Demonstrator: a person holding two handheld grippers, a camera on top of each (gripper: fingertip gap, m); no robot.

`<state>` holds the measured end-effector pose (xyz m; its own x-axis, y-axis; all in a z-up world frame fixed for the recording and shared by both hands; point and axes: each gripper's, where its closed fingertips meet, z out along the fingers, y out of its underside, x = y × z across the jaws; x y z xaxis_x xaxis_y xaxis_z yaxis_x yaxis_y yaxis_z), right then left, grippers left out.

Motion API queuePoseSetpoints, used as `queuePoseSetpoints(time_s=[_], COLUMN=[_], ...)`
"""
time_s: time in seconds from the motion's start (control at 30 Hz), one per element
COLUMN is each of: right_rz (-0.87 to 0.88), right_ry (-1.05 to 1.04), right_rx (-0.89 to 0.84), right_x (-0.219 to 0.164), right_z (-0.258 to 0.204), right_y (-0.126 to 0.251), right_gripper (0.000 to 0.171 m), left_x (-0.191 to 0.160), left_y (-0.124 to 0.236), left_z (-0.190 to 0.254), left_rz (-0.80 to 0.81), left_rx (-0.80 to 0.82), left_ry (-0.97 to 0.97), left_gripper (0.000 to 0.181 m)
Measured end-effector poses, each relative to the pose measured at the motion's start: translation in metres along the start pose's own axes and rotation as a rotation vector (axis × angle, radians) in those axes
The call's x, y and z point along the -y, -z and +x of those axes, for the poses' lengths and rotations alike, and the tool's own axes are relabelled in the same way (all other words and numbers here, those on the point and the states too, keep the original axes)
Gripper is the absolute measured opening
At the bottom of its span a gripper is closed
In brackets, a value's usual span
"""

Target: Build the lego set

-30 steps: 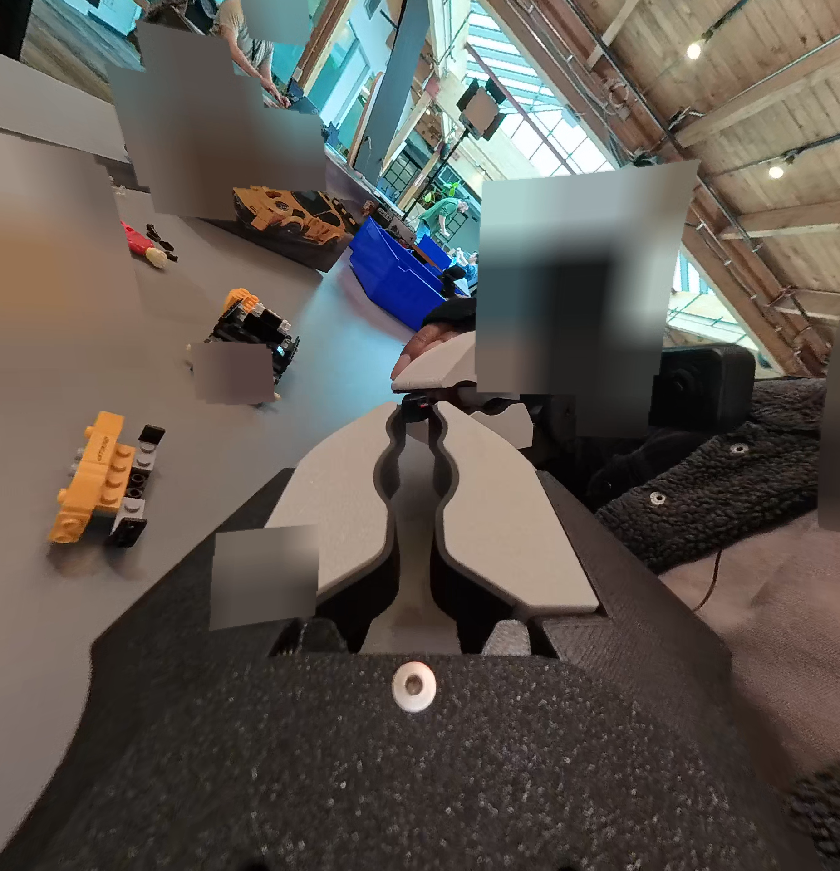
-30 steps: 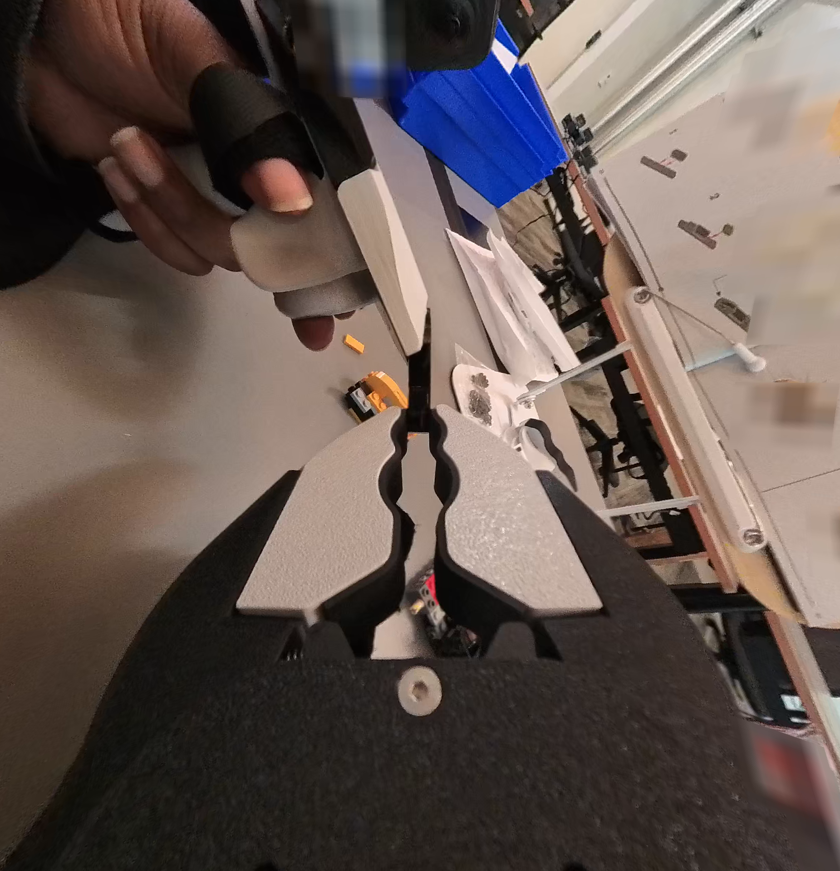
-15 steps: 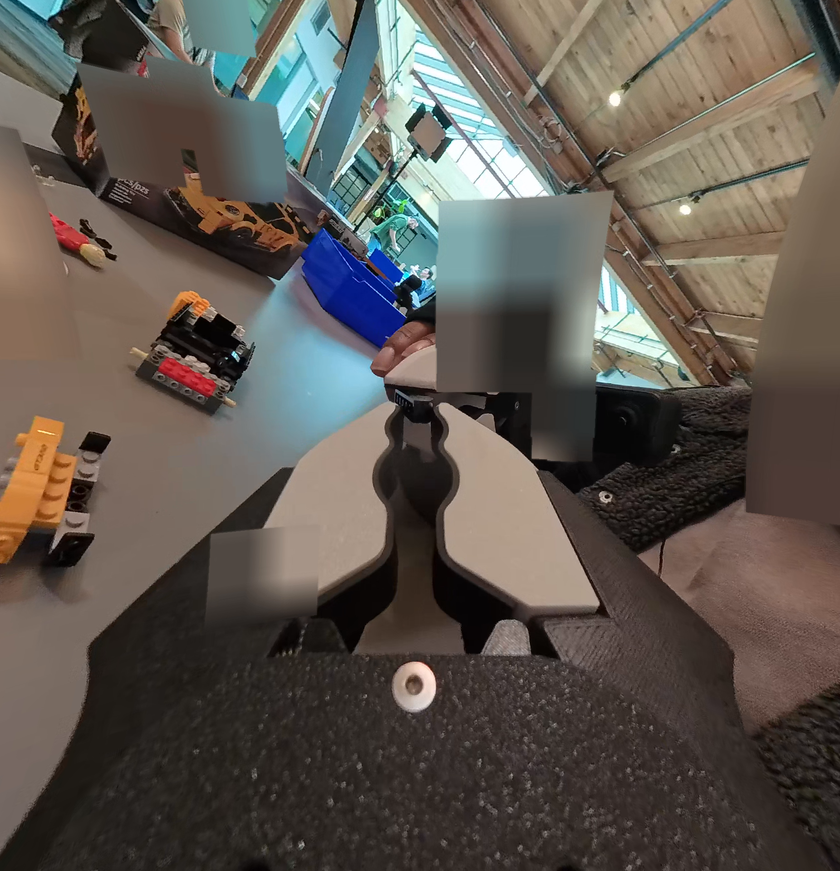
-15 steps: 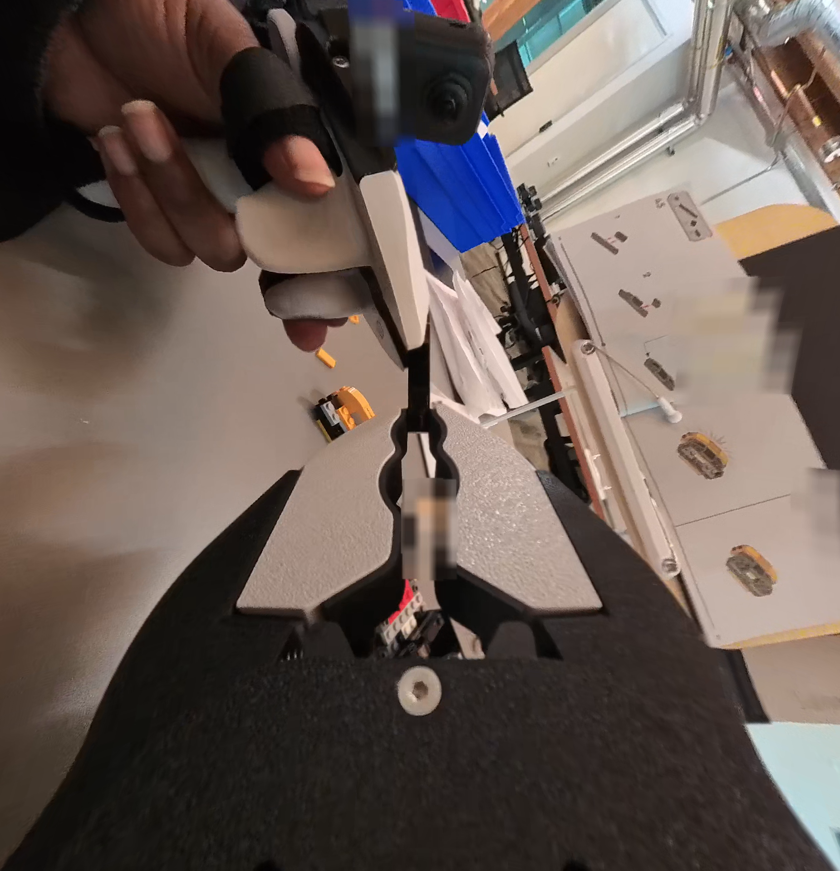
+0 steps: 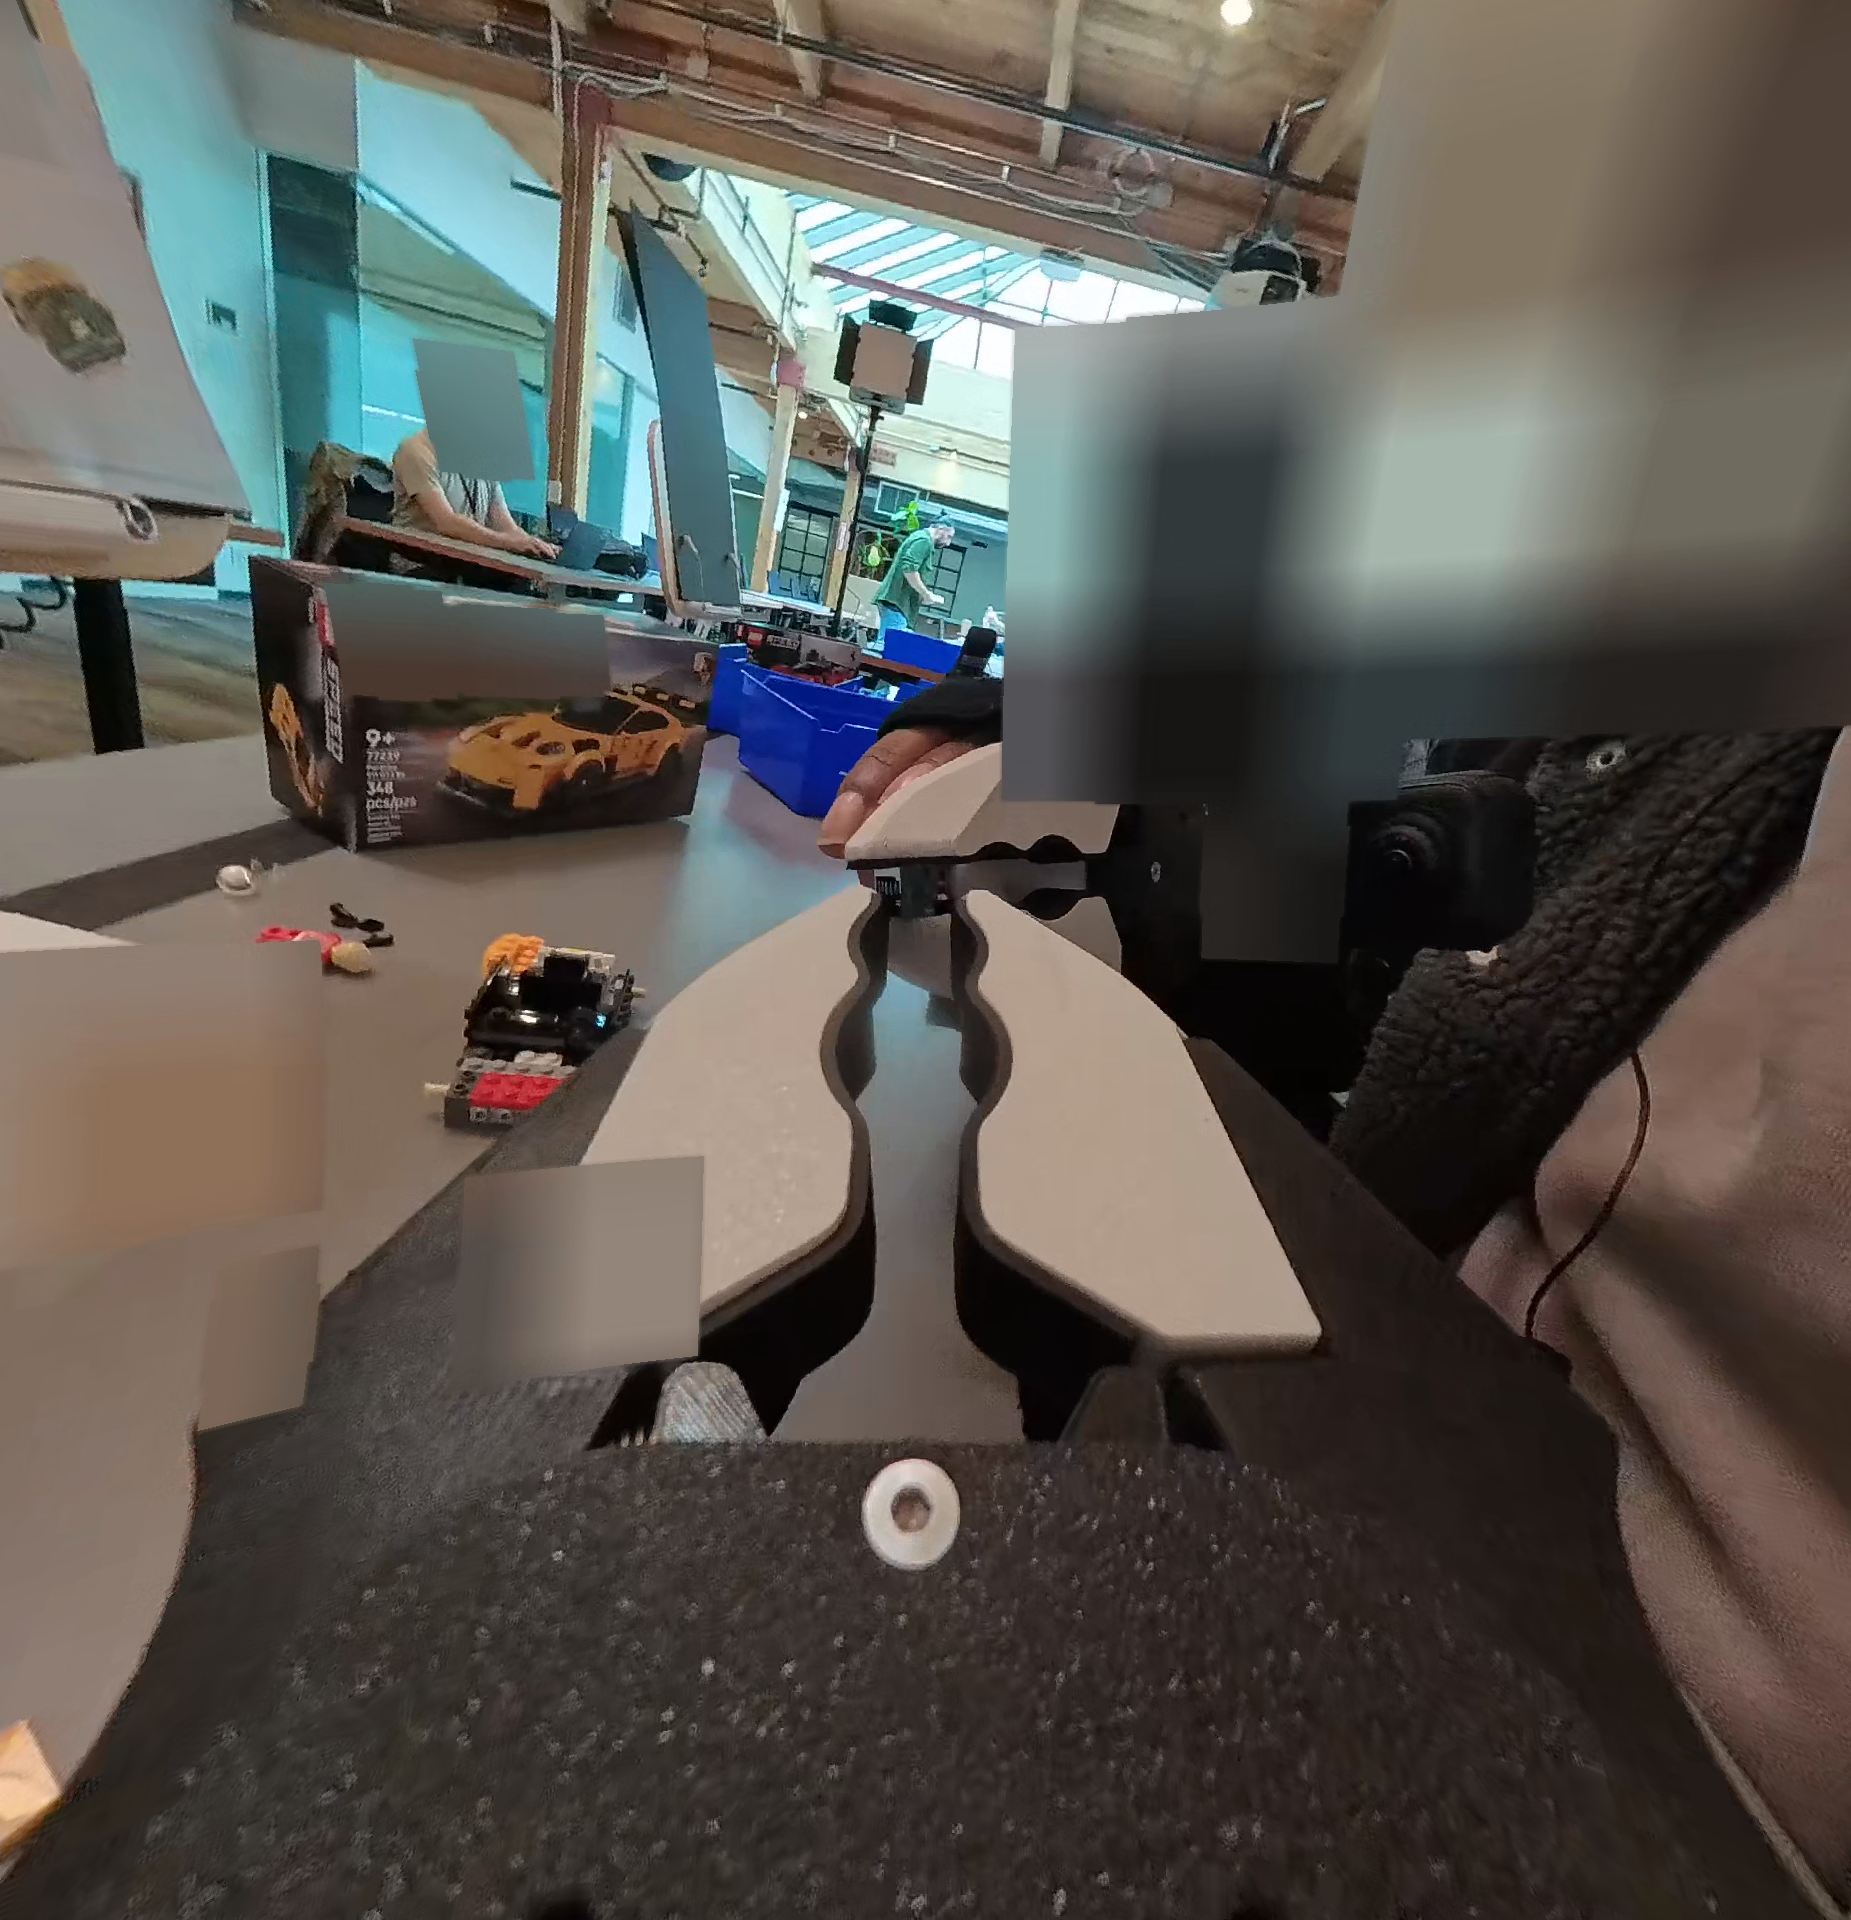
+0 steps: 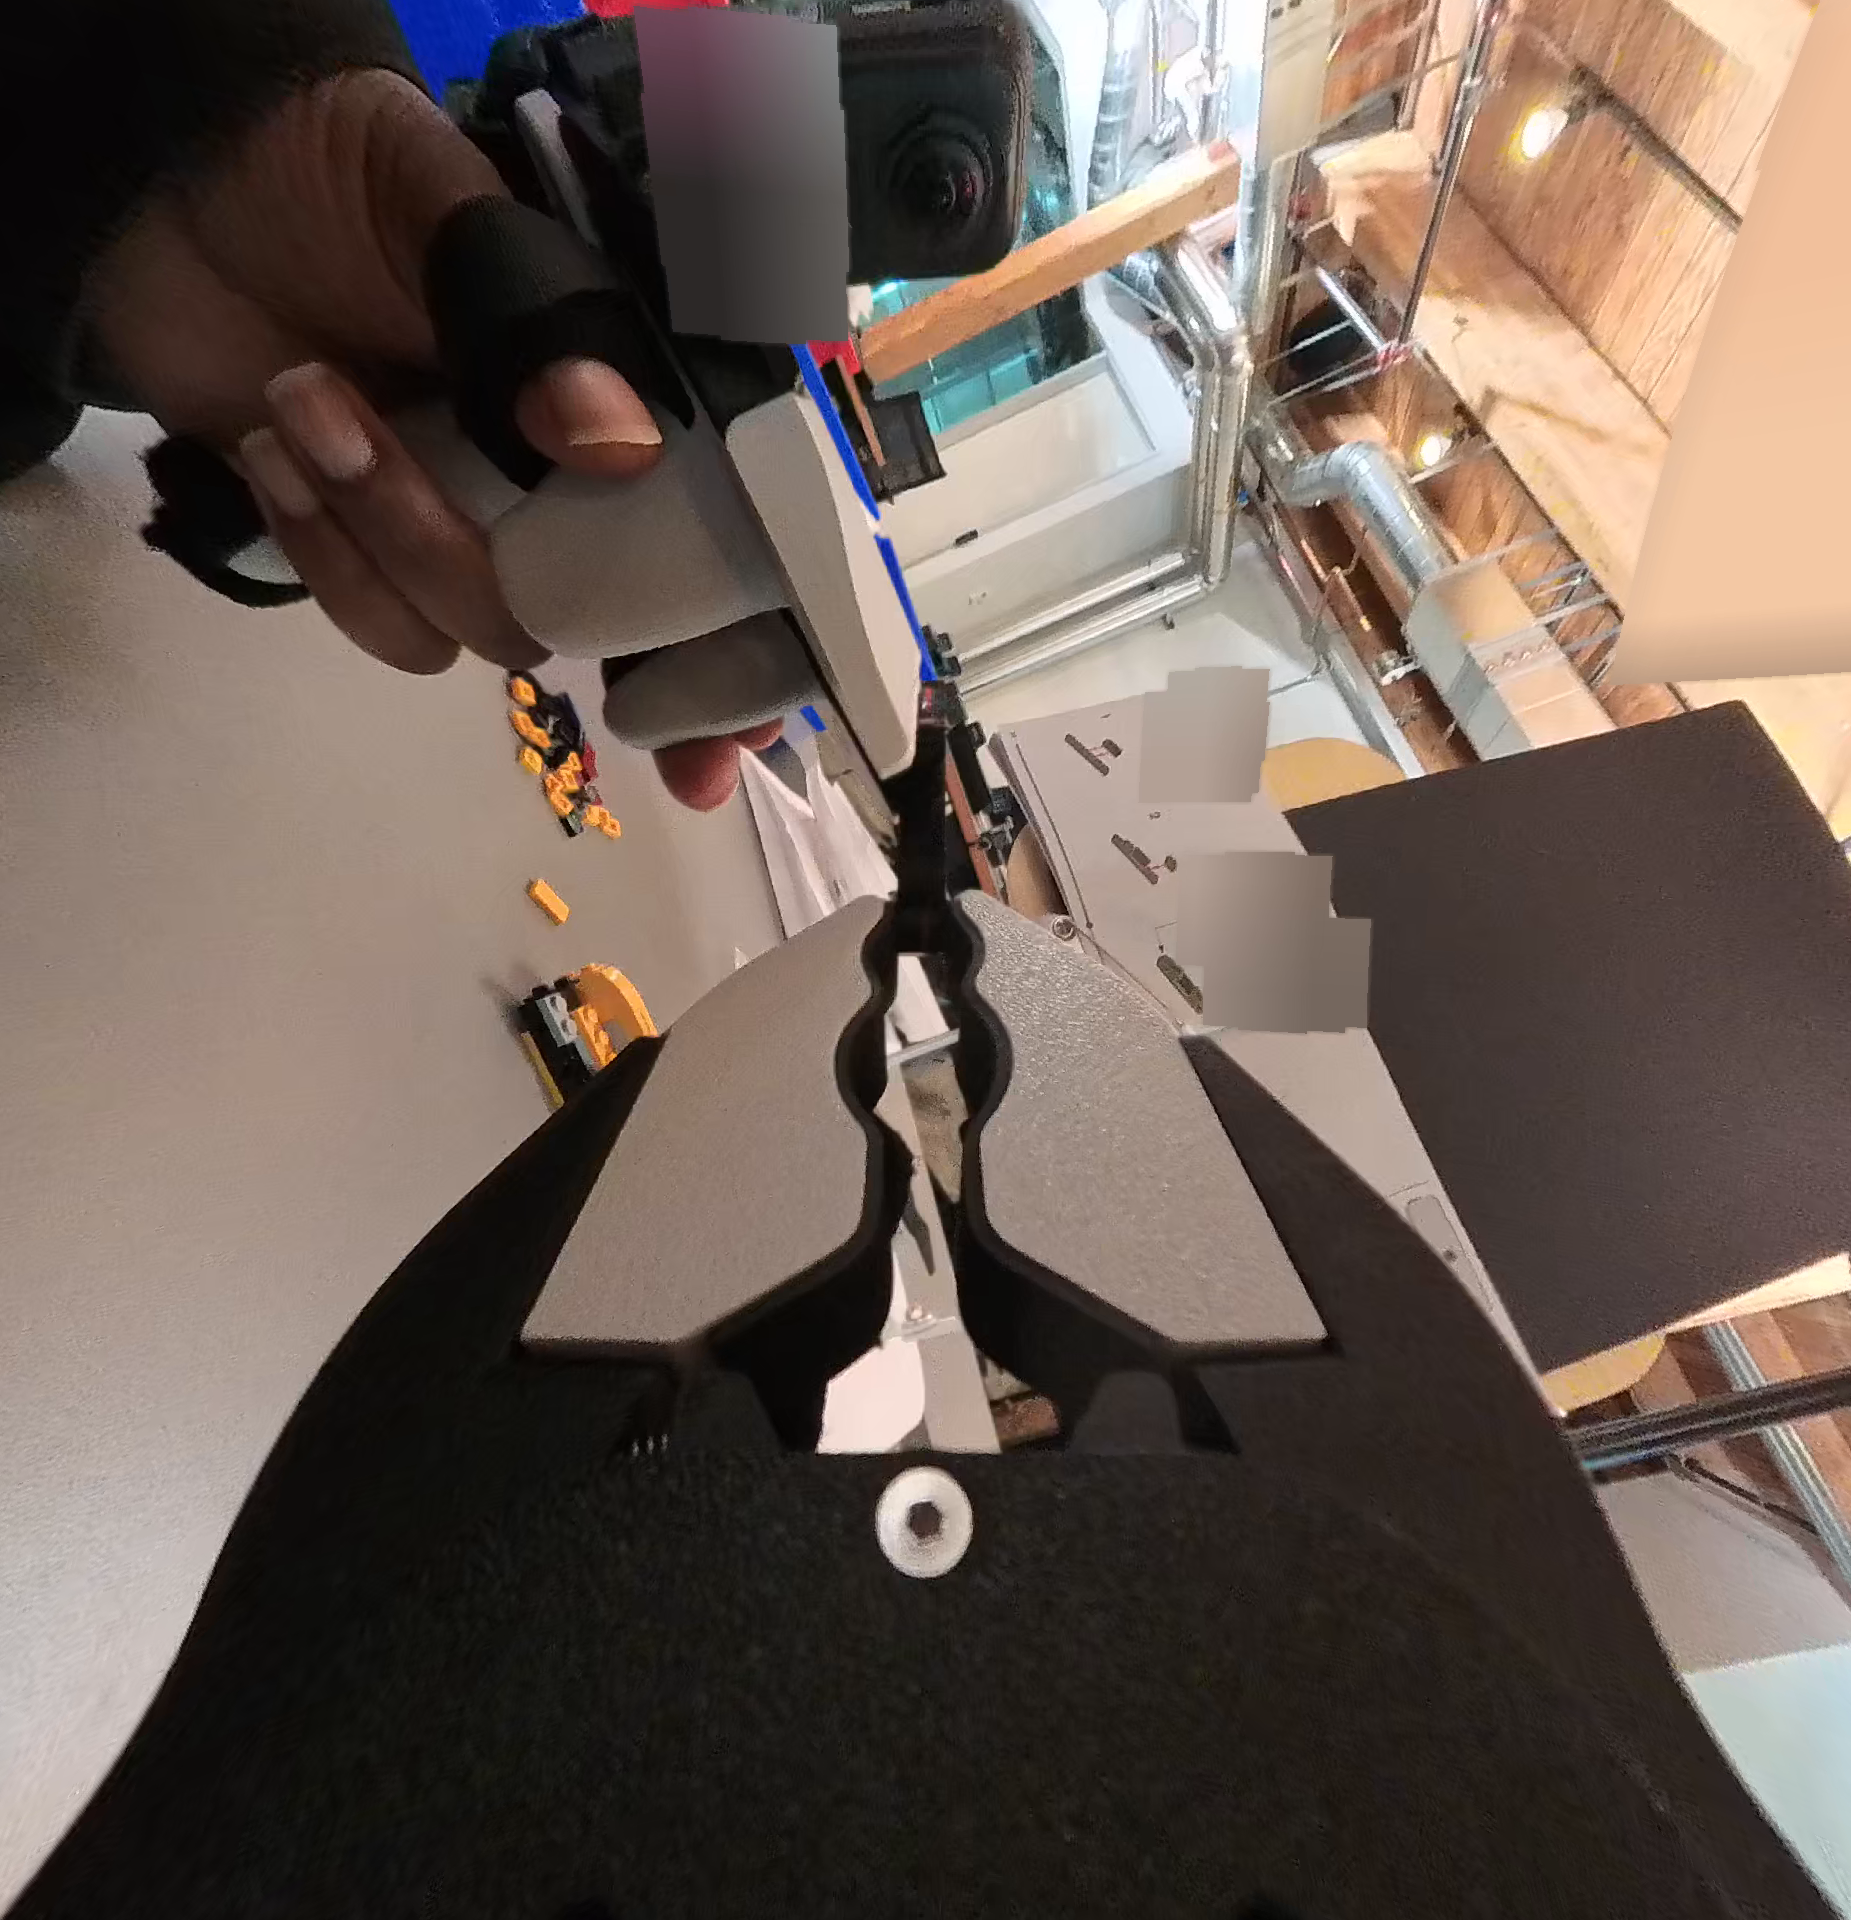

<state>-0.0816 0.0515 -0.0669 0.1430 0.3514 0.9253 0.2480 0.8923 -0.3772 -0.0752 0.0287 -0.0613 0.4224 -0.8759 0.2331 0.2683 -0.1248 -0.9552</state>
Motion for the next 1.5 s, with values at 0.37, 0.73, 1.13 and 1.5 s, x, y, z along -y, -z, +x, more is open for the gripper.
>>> queuePoseSetpoints(time_s=[0.37,0.73,1.13,1.5], right_rz=[0.024,0.056,0.068,0.081], right_ry=[0.043,0.059,0.058,0.092], right_rx=[-0.006,-0.042,-0.058,-0.071], right_x=[0.004,0.01,0.009,0.012], right_z=[-0.002,0.002,0.003,0.004], right_y=[0.003,0.005,0.005,0.006], right_gripper=[0.008,0.008,0.008,0.008], left_x=[0.005,0.007,0.01,0.013], left_y=[0.003,0.004,0.007,0.009], left_z=[0.002,0.008,0.015,0.016], left_rz=[0.014,0.005,0.015,0.022], left_rx=[-0.023,-0.04,-0.067,-0.094], left_ry=[0.03,-0.006,-0.063,0.004], left_gripper=[0.01,0.011,0.018,0.009])
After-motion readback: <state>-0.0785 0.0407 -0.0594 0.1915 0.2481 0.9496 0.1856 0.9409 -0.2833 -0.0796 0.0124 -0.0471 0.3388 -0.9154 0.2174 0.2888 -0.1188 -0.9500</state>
